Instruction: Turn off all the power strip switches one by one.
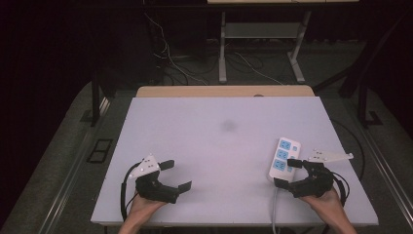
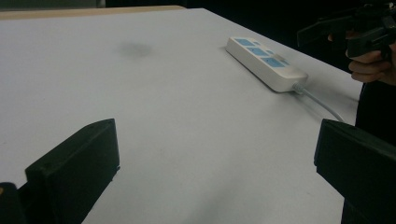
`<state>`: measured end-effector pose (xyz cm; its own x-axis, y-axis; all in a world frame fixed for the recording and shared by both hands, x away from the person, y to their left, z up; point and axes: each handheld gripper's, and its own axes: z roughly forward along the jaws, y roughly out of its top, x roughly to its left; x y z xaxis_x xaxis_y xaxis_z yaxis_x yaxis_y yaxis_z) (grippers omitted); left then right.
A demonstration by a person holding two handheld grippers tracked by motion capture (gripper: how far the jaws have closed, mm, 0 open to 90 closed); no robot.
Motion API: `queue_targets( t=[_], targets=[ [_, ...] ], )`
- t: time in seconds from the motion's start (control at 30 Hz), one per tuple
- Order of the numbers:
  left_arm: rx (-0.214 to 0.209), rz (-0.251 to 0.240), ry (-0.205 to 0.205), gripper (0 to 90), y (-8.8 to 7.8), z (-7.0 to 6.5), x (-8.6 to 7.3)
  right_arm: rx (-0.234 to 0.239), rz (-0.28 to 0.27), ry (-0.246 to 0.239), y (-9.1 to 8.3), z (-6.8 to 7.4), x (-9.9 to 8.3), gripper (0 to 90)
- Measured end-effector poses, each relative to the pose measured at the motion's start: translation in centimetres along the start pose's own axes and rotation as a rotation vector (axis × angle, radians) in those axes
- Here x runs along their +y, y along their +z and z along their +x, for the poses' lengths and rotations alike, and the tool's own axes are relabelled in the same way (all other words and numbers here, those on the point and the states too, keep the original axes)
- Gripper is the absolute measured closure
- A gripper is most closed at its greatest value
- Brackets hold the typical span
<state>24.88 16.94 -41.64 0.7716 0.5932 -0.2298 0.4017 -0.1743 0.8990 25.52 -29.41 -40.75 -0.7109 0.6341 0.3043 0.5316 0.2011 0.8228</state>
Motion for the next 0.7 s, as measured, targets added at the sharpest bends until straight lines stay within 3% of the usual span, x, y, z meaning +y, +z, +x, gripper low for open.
queue_targets(
  t=[0.7],
  targets=[
    [0.001, 0.019, 0.000, 0.0, 0.11, -0.15, -0.38, 0.013, 0.014, 0.000, 0.11, -0.07, 0.24, 0.4]
  ],
)
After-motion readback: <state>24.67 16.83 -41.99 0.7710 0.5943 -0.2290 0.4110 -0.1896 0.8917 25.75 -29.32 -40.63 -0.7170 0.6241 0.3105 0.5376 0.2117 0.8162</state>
